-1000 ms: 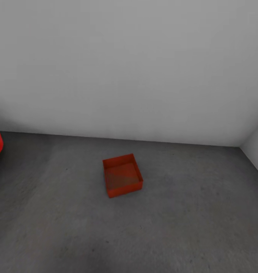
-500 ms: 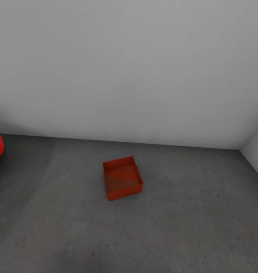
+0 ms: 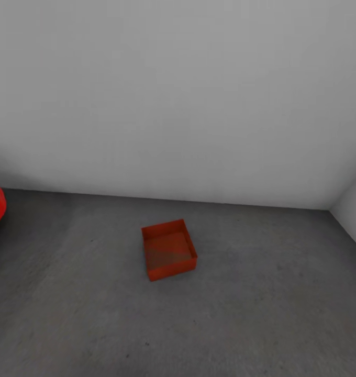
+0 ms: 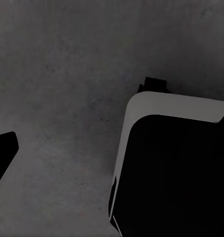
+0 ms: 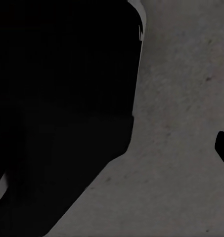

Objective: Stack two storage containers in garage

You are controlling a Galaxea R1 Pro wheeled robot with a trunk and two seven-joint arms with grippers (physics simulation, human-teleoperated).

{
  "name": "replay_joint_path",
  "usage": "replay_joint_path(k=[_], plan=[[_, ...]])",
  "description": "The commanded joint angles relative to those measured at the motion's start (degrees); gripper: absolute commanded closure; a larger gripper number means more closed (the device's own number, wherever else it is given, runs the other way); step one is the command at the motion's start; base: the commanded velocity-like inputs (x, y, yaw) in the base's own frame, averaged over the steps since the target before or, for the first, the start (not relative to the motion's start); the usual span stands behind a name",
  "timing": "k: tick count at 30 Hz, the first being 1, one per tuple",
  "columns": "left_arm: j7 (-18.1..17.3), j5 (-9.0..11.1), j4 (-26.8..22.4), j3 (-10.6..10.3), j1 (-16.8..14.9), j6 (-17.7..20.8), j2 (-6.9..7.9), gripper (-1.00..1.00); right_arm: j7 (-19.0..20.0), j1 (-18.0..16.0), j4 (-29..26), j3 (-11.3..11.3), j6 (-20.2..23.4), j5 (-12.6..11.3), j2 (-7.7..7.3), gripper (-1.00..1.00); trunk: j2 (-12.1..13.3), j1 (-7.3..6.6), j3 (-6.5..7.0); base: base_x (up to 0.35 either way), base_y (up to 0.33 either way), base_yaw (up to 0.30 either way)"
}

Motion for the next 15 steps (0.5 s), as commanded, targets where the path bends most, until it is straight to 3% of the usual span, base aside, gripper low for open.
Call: replay_joint_path(k=[1,15], plan=[[0.1,0.5,0.0,-0.5,0.0,-0.1,-0.02,-1.0,0.2,0.1,0.2,0.2,-0.4,0.5,-0.09,-1.0,0.0,0.01,0.05,0.0,0.0,-0.042],[0.1,0.5,0.0,-0.5,0.0,-0.1,-0.01,-1.0,1.0,1.1,0.2,0.2,-1.8,0.5,-0.87,-1.0,0.0,0.01,1.35,0.0,0.0,-0.077]])
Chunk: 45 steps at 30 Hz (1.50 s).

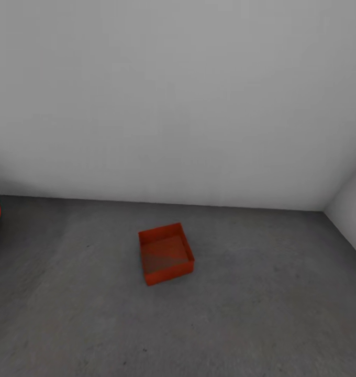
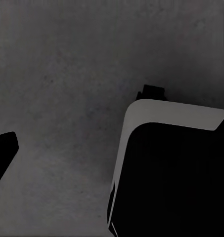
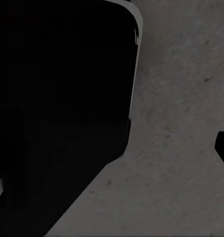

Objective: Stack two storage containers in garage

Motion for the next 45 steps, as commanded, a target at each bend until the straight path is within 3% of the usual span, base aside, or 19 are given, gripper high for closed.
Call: replay_joint_path(k=[1,13,17,21,31,36,45], plan=[[0.1,0.5,0.0,-0.5,0.0,-0.1,0.0,-1.0,0.0,-0.1,0.2,0.2,-0.3,0.3,-0.02,-1.0,0.0,0.0,0.05,0.0,0.0,-0.083],[0.1,1.2,0.2,-0.3,0.3,0.2,-0.31,-1.0,0.0,-0.1,0.1,0.2,-0.4,0.2,-0.01,-1.0,0.0,0.0,1.16,0.0,0.0,-0.083],[-0.7,1.4,0.2,-0.2,6.1,0.2,-0.64,-1.0,0.0,-0.1,0.1,0.2,-0.4,0.2,0.1,-1.0,0.0,0.0,1.53,0.0,0.0,-0.083],[-2.4,1.2,0.3,-0.3,7.7,0.0,-0.32,-1.0,0.0,-0.1,0.1,0.2,-0.4,0.2,0.04,-1.0,0.0,0.0,1.91,0.0,0.0,-0.083],[-6.3,1.2,0.3,-0.3,8.2,-0.9,-0.07,-1.0,0.0,-0.1,0.1,0.2,-0.4,0.1,0.06,-1.0,0.0,0.0,2.84,0.0,0.0,-0.083],[-6.9,1.2,0.3,-0.3,8.4,-3.1,-0.15,-1.0,0.0,-0.1,0.1,0.2,-0.4,0.1,0.06,-1.0,0.0,0.0,3.3,0.0,0.0,-0.083],[-6.8,0.6,0.1,-0.4,8.5,-3.4,-0.4,-1.0,0.0,-0.1,0.1,0.2,-0.4,0.0,0.12,-1.0,0.0,0.0,4.14,0.0,0.0,-0.083]])
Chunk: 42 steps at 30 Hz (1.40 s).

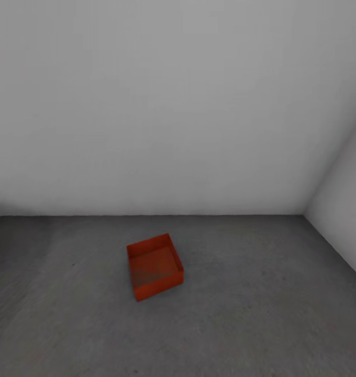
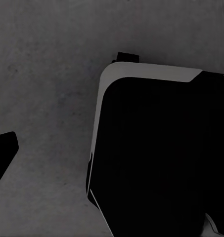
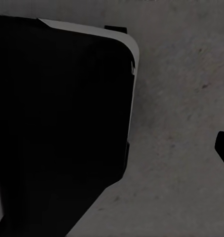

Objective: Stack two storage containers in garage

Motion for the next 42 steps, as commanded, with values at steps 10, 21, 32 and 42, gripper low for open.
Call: replay_joint_path(k=[10,21,32,42], plan=[[0.3,1.5,0.2,-0.3,0.0,-0.7,-0.13,-1.0,0.0,-0.1,0.2,0.1,-0.3,0.3,-0.14,-1.0,0.0,0.0,0.88,0.0,0.0,-0.091],[0.5,1.5,0.2,-0.3,0.0,-0.8,-0.22,-1.0,0.0,-0.1,0.2,0.1,-0.3,0.3,-0.23,-1.0,0.0,0.0,1.9,0.0,0.0,-0.1],[0.5,1.5,0.2,-0.3,0.0,-0.7,-0.22,-1.0,0.0,-0.1,0.2,0.1,-0.3,0.4,-0.24,-1.0,0.0,0.0,2.89,0.0,0.0,-0.123],[0.5,1.5,0.2,-0.3,0.0,-0.7,-0.22,-1.0,0.0,-0.1,0.2,0.1,-0.3,0.4,-0.24,-1.0,0.0,0.0,3.78,0.0,0.0,-0.13]])
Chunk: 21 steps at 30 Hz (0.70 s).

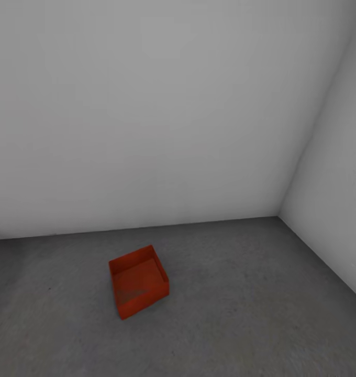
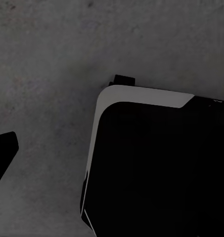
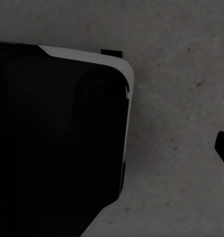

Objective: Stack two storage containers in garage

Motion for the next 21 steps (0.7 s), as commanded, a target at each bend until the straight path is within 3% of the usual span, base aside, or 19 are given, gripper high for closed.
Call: replay_joint_path(k=[1,21], plan=[[0.2,0.4,0.0,-0.5,0.0,-0.1,0.0,-1.0,0.0,-0.1,0.2,0.2,-0.3,0.3,-0.01,-1.0,0.0,0.01,0.03,0.0,0.0,-0.131],[0.2,0.4,0.0,-0.5,0.0,-0.1,0.0,-1.0,0.0,-0.1,0.2,0.2,-0.3,0.3,-0.01,-1.0,0.0,0.01,1.79,0.0,0.0,-0.132]])
